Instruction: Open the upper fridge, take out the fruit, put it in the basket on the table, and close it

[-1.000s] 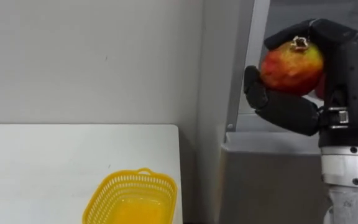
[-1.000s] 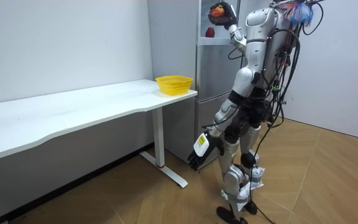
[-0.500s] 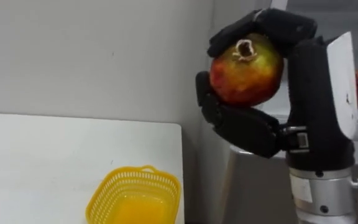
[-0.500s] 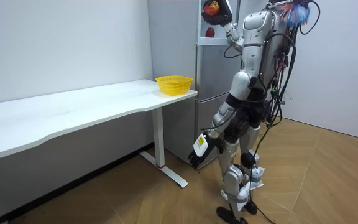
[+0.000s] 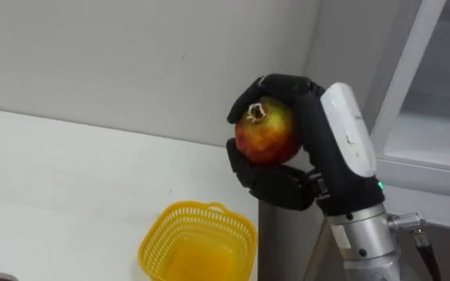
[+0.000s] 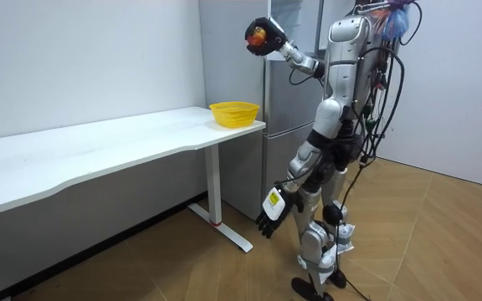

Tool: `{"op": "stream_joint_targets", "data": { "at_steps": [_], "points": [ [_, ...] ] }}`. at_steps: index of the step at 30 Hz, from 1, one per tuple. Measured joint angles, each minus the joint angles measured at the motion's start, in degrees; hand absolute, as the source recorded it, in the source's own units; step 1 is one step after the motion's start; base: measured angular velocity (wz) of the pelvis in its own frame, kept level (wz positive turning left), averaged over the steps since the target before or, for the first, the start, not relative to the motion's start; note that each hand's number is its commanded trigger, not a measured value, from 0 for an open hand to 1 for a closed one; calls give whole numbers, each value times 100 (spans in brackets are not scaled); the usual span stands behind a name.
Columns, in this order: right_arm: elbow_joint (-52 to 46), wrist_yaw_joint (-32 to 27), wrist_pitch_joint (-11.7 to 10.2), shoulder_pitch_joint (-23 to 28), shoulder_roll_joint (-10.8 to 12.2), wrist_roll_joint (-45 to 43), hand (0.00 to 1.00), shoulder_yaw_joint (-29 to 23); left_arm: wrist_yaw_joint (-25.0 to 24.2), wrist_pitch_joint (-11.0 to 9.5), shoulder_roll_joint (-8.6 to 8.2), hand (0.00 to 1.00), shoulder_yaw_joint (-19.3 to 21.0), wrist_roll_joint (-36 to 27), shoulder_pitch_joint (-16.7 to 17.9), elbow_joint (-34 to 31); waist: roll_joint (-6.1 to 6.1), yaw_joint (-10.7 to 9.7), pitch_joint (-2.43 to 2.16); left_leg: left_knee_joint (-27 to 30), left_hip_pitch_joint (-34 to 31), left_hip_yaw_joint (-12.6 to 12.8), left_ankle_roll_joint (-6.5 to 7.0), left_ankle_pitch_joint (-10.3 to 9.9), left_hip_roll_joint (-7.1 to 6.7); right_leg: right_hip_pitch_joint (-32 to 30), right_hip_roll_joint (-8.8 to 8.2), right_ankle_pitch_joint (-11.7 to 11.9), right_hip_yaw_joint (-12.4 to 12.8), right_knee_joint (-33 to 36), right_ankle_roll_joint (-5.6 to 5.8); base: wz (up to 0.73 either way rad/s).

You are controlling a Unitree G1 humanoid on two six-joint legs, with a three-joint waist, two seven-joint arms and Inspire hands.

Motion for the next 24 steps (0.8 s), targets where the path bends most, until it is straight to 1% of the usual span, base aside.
{"op": "stream_joint_targets", "data": {
  "at_steps": [2,4,7,12,16,19,24],
  "points": [
    [64,118,51,-48,0,-39,100,87,-29,1,0,0,0,0,5,-19,13,21,19,-2,-5,-34,0,-1,0,10,-4,0,-66,0,0,11],
    [156,171,82,-96,-2,-39,100,161,-62,1,5,0,3,-1,22,-71,26,46,29,-11,-19,-57,-1,-1,0,10,-7,-1,-77,0,2,10],
    [466,172,95,-205,1,-52,100,289,-109,1,6,0,2,0,24,-89,41,141,55,-23,-22,-67,-1,-1,-2,15,-7,-5,-84,-2,8,2],
    [1099,184,103,-234,8,-150,100,288,-157,1,-2,0,2,7,49,-170,28,318,46,-4,-53,-79,-3,1,-6,-12,-9,-5,-80,-4,8,0],
    [1404,187,224,-238,2,-170,100,317,-243,7,-1,0,4,8,114,-171,12,356,35,-5,-53,-92,-2,1,-13,-14,-13,-5,-94,-7,8,0],
    [1583,239,228,-240,3,-210,100,340,-352,60,1,0,10,23,151,-174,0,357,28,-1,-50,-95,-1,2,-14,-19,-15,-5,-136,-7,8,0],
    [1888,290,232,-244,16,-210,100,342,-398,65,3,0,7,48,153,-176,0,369,30,-3,-42,-159,0,6,-22,19,-23,-5,-223,-9,9,6]
  ]
}}
